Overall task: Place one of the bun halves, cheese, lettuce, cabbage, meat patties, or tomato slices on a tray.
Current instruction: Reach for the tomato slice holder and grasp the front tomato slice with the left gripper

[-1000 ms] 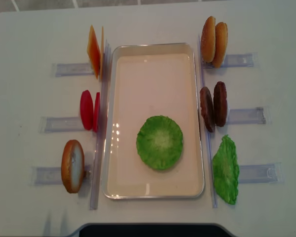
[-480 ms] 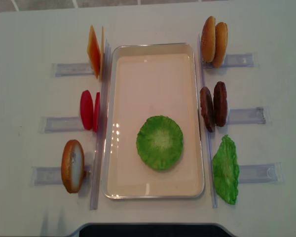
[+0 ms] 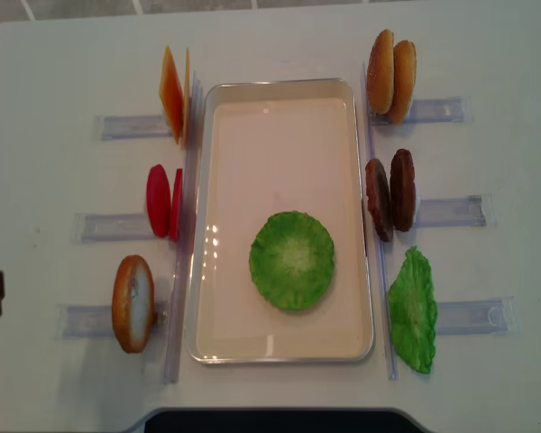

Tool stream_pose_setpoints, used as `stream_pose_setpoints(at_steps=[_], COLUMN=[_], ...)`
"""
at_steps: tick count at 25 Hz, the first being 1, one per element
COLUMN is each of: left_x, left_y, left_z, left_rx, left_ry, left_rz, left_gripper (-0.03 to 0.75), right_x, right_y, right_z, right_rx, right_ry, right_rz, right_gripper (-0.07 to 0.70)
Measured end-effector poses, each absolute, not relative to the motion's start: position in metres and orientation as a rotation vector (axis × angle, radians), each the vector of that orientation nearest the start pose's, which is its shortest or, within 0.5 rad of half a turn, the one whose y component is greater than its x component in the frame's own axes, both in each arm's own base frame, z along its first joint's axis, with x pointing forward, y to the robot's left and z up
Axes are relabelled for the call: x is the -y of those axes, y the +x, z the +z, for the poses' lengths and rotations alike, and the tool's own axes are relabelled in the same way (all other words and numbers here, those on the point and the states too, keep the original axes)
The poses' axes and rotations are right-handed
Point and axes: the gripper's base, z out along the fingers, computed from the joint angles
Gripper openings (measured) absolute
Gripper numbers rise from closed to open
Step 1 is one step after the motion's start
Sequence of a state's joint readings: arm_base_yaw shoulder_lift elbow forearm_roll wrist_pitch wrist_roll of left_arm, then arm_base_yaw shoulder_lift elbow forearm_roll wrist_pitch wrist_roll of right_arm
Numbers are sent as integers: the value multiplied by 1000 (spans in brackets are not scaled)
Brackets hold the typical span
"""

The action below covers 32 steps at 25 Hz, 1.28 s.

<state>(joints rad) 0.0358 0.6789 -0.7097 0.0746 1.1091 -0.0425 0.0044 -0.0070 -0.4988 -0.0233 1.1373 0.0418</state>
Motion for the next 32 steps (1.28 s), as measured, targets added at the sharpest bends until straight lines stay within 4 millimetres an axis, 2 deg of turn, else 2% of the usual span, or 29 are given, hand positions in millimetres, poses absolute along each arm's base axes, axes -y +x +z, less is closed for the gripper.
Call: stream_pose_setpoints(at_steps=[4,8,15,23,29,32], left_x=[-9,-9,-10,-11,-9,10], left_y=[147,192,249,288,293,292], left_z=[308,301,287,276,278,278], left_rx=[-2674,-2762,-2840,-2875,-2867,-2869], left_ry=[-108,-118,-130,-141,-156,-77], left_rz=[60,37,14,10,29,76], left_gripper=[388,390,391,391,391,391], right_x=[2,2,2,2,2,2], right_y=[-9,-9,-9,-9,-9,-9], right_z=[271,271,271,271,271,271], right_rx=[-2114,-2114,-2114,-2114,-2114,-2114], right_ry=[42,42,41,41,41,41], right_rz=[-1,-1,-1,-1,-1,-1], right_gripper=[314,314,314,314,314,314])
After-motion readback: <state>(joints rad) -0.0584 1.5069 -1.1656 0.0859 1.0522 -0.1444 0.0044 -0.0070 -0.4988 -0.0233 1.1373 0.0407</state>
